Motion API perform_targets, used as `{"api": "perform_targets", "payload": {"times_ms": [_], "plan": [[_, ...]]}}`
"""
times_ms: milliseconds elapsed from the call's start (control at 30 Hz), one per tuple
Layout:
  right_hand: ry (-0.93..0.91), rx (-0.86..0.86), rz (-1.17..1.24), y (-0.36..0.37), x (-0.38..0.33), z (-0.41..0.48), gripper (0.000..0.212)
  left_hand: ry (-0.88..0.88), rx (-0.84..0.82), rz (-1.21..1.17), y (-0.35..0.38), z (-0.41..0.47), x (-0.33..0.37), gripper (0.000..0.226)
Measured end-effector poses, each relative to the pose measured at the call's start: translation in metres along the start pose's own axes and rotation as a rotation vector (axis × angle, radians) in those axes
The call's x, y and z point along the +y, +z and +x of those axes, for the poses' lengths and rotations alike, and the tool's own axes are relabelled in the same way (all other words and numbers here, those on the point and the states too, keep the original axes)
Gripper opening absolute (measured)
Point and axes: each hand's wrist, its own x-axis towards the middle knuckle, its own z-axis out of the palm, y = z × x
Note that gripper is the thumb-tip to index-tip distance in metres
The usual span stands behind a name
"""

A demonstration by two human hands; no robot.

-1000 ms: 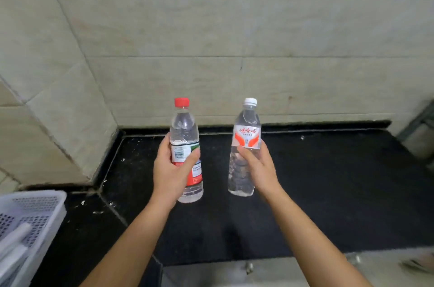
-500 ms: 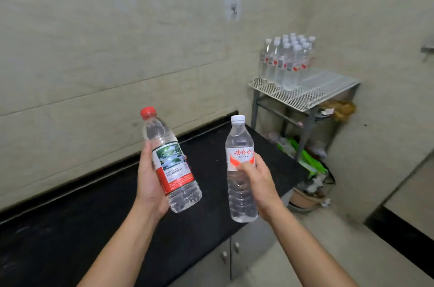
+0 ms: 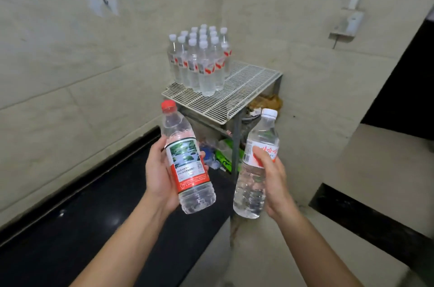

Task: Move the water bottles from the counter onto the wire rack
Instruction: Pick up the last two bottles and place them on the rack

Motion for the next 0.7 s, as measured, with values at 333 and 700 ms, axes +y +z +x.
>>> {"api": "perform_targets", "payload": {"times_ms": [333,700], "plan": [[-0.216,0.14,-0.233,-0.002,-0.102,0.202,0.045,0.264,0.012,0.242,0.105,0.228,0.021,0.059],[-0.305,-0.042,-0.202,0.008,-0.106,0.39,0.053,0.404,0.243,0.442,0.141,0.36,-0.016,0.054]]}}
